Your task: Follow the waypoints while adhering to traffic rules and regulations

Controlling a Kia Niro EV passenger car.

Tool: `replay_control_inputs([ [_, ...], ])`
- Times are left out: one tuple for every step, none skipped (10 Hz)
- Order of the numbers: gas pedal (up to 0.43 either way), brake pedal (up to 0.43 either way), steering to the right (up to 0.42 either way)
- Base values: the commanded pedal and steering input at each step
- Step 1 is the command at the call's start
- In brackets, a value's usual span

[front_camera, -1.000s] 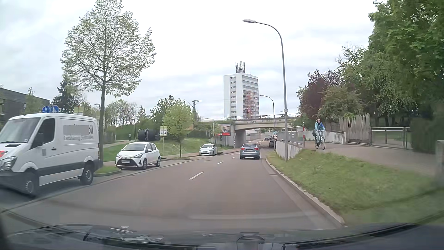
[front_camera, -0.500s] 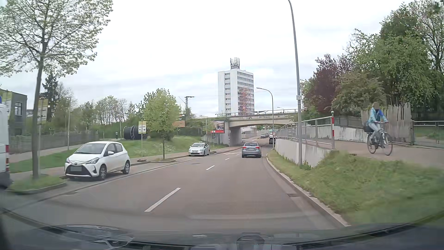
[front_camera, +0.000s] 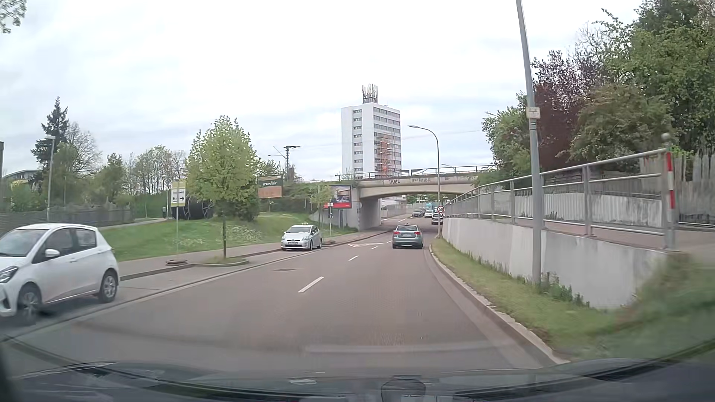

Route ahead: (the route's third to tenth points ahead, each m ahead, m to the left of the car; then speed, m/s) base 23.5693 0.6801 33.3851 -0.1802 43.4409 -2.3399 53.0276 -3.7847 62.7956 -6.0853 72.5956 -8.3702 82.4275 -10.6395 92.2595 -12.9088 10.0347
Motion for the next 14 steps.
replay_control_inputs([
  [0.047,0.0,0.018],
  [0.047,0.0,0.018],
  [0.047,0.0,0.018],
  [0.047,0.0,0.018],
  [0.047,0.0,0.019],
  [0.047,0.0,0.019],
  [0.047,0.0,0.02],
  [0.047,0.0,0.02],
  [0.047,0.0,0.02],
  [0.047,0.0,0.02],
  [0.047,0.0,0.02],
  [0.047,0.0,0.02],
  [0.047,0.0,0.02],
  [0.047,0.0,0.02],
])
